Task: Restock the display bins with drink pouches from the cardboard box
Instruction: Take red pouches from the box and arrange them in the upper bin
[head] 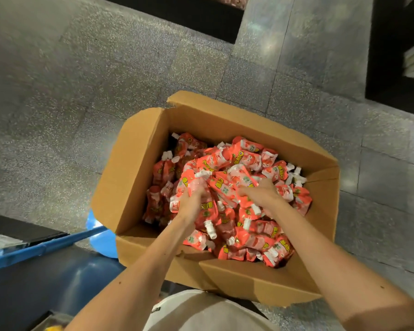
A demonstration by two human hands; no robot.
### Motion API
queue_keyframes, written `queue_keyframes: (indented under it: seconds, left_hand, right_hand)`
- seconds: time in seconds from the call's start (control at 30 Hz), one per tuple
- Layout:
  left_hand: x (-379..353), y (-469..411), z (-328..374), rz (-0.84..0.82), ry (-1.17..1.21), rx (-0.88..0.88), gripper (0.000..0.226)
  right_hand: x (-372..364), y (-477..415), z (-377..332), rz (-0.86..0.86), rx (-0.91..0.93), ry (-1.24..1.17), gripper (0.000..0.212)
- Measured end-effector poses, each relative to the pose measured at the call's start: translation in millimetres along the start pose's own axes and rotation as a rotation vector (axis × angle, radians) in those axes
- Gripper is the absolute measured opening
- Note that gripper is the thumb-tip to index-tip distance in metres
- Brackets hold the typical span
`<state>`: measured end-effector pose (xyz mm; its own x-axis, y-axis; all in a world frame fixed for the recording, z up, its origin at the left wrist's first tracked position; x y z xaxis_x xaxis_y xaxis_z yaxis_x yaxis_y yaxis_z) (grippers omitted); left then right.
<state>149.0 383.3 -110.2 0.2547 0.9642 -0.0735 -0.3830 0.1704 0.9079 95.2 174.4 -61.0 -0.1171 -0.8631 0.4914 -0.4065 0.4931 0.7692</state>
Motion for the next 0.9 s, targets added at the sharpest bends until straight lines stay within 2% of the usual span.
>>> queue_keyframes:
  seconds: [0.03,0.07,0.13,0.17,0.2,0.23,0.3,0.43,0.53,0.6,0.67,0.73,0.8,0.83,0.9]
  left_hand:
    - [-2.0,2.6,1.9,-0.008,0.015,-0.011,0.085]
    - [-4.5,3.1,2.9,-0.024,0.009,-0.032,0.080]
    - [-14.6,24.8,14.6,-0.087,-0.001,-0.107,0.042]
    - [-18.1,38.6,20.9,-0.112,-0.007,-0.138,0.030]
    - [-19.5,50.7,25.5,-0.116,-0.007,-0.170,0.030]
    - [-18.8,63.8,28.3,-0.107,0.001,-0.186,0.040]
    - [-13.3,89.2,33.8,-0.084,0.036,-0.249,0.055]
    - [2.2,169.3,35.6,-0.055,0.115,-0.464,0.024]
    - [26.1,235.0,17.2,-0.010,0.194,-0.550,0.039]
    - [45.1,288.0,4.0,-0.009,0.232,-0.618,0.024]
    - [78.1,342.7,-15.0,0.070,0.278,-0.683,0.011]
    - [113.5,397.0,-37.5,0.152,0.277,-0.738,0.025]
    - [153.3,446.9,-67.9,0.223,0.261,-0.746,0.041]
    - [169.8,472.4,-84.7,0.263,0.252,-0.745,0.038]
    - [210.1,520.8,-126.2,0.414,0.213,-0.716,0.021]
  right_hand:
    - [-3.7,8.9,-0.3,-0.056,0.022,0.002,0.084]
    - [-7.4,18.9,-2.2,-0.103,0.056,-0.001,0.087]
    - [-15.6,33.9,-4.2,-0.169,0.118,-0.042,0.089]
    - [-19.0,41.0,-4.5,-0.198,0.132,-0.050,0.089]
    - [-19.8,52.9,-8.4,-0.214,0.153,-0.069,0.085]
    - [-22.6,57.9,-10.7,-0.243,0.174,-0.113,0.076]
    - [-18.2,79.2,-23.8,-0.239,0.275,-0.113,0.046]
    - [-14.0,136.8,-49.9,-0.268,0.537,0.000,0.035]
    - [-19.7,206.2,-71.1,-0.299,0.777,0.068,0.014]
    - [-34.5,255.5,-81.3,-0.371,0.919,0.128,0.012]
    - [-62.7,306.4,-86.6,-0.470,1.032,0.183,0.011]
    - [-92.4,365.3,-87.9,-0.566,1.145,0.238,0.020]
    - [-126.2,427.0,-83.5,-0.670,1.251,0.304,0.019]
    - [-145.8,458.6,-77.6,-0.743,1.305,0.343,0.018]
    - [-183.6,525.2,-60.2,-0.889,1.421,0.410,0.029]
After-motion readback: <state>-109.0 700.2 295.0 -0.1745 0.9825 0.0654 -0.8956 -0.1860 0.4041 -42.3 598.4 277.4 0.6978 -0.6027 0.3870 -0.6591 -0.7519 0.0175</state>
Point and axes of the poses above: each hand's wrist, its own y-axis away from the middle knuckle, its own x-axis out of the back of the hand, z = x × y, the point moved 8 cm from there along -y, towards the middle knuckle, and after that the axes turned 6 degrees about x, right-handed, at the moved point
